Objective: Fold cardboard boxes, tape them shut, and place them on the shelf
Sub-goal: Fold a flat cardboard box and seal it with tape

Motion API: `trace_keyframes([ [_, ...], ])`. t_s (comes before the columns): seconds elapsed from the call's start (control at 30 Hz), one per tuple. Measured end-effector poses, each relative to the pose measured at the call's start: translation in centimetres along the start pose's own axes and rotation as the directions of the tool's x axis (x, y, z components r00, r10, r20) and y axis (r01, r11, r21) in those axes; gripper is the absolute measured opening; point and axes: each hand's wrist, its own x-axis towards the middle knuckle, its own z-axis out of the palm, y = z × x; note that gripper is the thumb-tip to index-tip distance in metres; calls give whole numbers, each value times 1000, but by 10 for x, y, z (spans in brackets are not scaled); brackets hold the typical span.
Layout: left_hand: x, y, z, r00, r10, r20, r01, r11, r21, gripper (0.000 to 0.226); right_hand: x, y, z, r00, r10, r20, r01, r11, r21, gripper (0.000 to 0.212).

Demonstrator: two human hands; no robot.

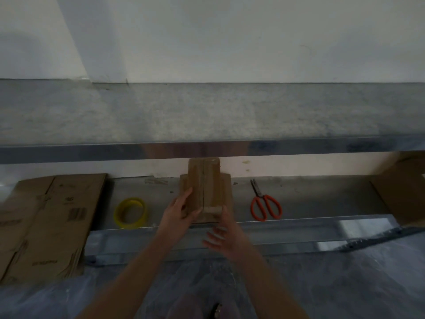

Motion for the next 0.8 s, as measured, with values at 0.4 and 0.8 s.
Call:
trace_keyframes([
  [0.4,-46,5,-6,991,50,-127,-42,997,60,67,-17,13,30,972,-232,45,221,958,186,107],
  [0.8,-69,-13,-37,955,233,181,-264,950,169,71,-29,53,43,768,-634,-86,627,773,-100,136],
])
